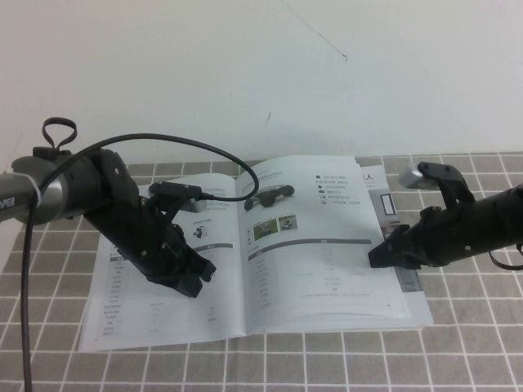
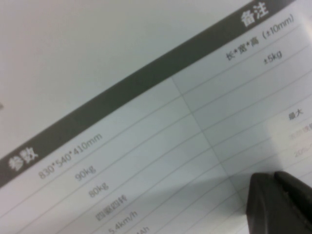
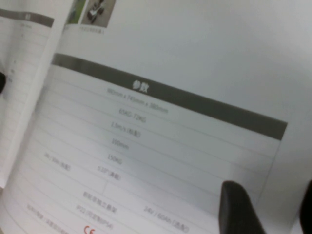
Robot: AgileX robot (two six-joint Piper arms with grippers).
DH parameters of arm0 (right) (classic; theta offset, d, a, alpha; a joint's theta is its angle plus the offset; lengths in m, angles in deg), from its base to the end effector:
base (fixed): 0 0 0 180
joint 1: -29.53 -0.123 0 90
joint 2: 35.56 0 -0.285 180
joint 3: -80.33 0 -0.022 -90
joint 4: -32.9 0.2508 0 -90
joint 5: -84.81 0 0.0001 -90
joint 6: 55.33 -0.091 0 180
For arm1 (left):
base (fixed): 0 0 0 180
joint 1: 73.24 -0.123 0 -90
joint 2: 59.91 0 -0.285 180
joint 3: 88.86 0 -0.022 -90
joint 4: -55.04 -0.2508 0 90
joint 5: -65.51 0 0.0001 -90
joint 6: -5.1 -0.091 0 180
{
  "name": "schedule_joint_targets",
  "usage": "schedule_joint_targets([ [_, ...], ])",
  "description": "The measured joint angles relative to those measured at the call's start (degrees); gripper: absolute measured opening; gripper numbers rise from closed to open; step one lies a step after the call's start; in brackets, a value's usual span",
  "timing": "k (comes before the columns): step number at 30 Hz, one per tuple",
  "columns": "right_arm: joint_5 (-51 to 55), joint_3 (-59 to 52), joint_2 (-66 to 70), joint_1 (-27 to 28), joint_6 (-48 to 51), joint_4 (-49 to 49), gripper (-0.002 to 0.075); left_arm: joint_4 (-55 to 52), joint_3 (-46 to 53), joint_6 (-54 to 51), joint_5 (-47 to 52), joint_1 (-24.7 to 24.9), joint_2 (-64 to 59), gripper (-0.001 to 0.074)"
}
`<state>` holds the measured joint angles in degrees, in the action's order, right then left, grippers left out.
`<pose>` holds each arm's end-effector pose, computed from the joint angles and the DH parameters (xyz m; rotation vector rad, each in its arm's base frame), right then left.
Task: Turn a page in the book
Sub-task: Open the closed book
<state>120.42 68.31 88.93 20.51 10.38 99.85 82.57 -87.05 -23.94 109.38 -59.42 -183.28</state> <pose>0.3733 0.1087 0.1232 -0.4626 2.5469 0.7808 0.3773 -0.1229 0.1510 0.6121 2.8022 -0.4882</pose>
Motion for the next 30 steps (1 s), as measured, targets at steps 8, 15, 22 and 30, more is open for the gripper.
schedule_joint_targets([
  [8, 0.0, 0.0, -2.15, 0.0, 0.12, 0.47, 0.0287, 0.0, 0.0, 0.0, 0.0, 0.0, 0.0, -0.0003],
  [15, 1.71, 1.9, -4.91, 0.0, 1.01, 0.65, 0.0286, 0.0, 0.0, -0.33, 0.0, 0.0, 0.0, -0.0003],
  [22, 6.02, 4.37, -4.95, 0.0, 2.43, 4.45, 0.0285, 0.0, 0.0, -0.33, 0.0, 0.0, 0.0, -0.0003],
  [30, 8.68, 4.6, -4.95, 0.0, 5.45, 7.34, 0.0285, 0.0, 0.0, -0.09, 0.0, 0.0, 0.0, -0.0003],
])
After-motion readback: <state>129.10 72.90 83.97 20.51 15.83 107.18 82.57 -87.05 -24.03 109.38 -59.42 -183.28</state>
